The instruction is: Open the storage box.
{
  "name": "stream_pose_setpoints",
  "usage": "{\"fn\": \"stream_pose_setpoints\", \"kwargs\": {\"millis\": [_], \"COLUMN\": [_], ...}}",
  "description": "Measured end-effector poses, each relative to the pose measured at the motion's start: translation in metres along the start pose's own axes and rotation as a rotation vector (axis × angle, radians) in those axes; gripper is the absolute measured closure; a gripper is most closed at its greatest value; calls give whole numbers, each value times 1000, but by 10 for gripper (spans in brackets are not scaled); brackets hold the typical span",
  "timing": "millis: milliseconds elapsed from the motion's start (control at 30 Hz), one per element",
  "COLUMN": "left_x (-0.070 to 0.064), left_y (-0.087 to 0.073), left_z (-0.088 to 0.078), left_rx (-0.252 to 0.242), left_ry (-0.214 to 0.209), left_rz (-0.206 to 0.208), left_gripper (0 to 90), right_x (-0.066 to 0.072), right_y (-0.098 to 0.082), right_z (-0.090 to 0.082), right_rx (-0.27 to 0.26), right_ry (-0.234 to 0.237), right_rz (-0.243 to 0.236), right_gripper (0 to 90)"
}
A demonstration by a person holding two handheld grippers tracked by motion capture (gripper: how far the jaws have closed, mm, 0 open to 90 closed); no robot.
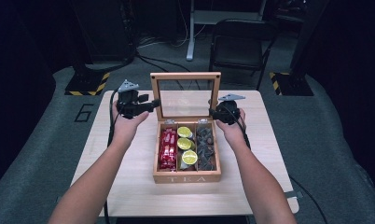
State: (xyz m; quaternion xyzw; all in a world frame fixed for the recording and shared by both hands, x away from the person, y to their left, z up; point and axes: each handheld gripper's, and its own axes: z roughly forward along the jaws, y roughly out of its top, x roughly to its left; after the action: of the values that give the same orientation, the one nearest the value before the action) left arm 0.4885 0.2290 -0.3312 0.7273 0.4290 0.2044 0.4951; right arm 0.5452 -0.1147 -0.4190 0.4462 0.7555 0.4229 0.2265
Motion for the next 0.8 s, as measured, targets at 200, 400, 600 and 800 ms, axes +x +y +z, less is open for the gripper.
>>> {"fn": "stream_pose_setpoints", "kwargs": {"millis": [200,400,600,800], "left_x": [-4,-6,-6,-4], "left_y": [-1,-5,-7,-10], "left_z": [-2,0,-1,-1], "left_rx": [7,30,32,35], "left_ry": [-14,7,4,-2], "left_rz": [14,47,41,31], "left_gripper": [416,412,410,410], "right_x": [-1,-2,-3,-4], "right_y": [1,3,3,4], "right_z": [2,4,6,9], "right_rx": [2,10,11,14], "right_ry": [-2,-2,-8,-7], "right_rz": [3,26,26,48], "right_gripper": [644,645,644,644]}}
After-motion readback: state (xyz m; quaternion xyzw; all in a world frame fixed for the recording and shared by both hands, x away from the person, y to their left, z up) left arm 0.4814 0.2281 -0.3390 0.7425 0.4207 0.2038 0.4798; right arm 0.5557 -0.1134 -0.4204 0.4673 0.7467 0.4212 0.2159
